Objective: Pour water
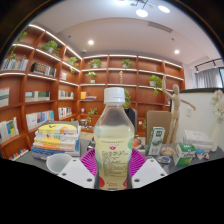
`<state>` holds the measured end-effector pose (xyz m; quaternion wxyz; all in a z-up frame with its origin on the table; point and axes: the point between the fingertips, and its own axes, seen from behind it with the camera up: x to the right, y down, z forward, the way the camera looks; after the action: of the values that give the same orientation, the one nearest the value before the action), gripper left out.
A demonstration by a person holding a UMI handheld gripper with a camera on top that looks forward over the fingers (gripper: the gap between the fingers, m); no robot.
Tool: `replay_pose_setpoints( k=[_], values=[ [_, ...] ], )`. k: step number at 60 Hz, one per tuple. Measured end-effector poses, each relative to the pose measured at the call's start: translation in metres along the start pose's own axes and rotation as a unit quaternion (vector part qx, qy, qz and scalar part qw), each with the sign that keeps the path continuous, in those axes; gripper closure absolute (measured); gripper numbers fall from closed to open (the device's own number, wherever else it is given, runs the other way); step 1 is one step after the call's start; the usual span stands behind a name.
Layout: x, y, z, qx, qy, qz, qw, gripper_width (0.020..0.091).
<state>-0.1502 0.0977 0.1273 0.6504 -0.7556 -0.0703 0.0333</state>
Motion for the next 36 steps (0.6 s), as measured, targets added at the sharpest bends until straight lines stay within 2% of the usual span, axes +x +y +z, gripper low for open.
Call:
replay_pose_setpoints(
  k=[7, 12, 14, 26, 29, 36],
  values=[
    [0.006, 0.020, 0.008, -0.004, 0.009, 0.012, 1.000, 0.0738],
    [0.009, 0.042, 0.012, -0.024, 0.011, 0.012, 1.000, 0.0735],
    [0.009, 0.039, 0.008, -0.010, 0.010, 0.012, 1.000, 0.0729],
    [0.011, 0.040, 0.004, 0.001, 0.016, 0.010, 1.000, 0.0729],
    [0.012, 0.040, 0.004, 0.003, 0.016, 0.018, 1.000, 0.0719],
    [0.014, 0.039, 0.002, 0.013, 0.019, 0.029, 0.999, 0.0629]
  ],
)
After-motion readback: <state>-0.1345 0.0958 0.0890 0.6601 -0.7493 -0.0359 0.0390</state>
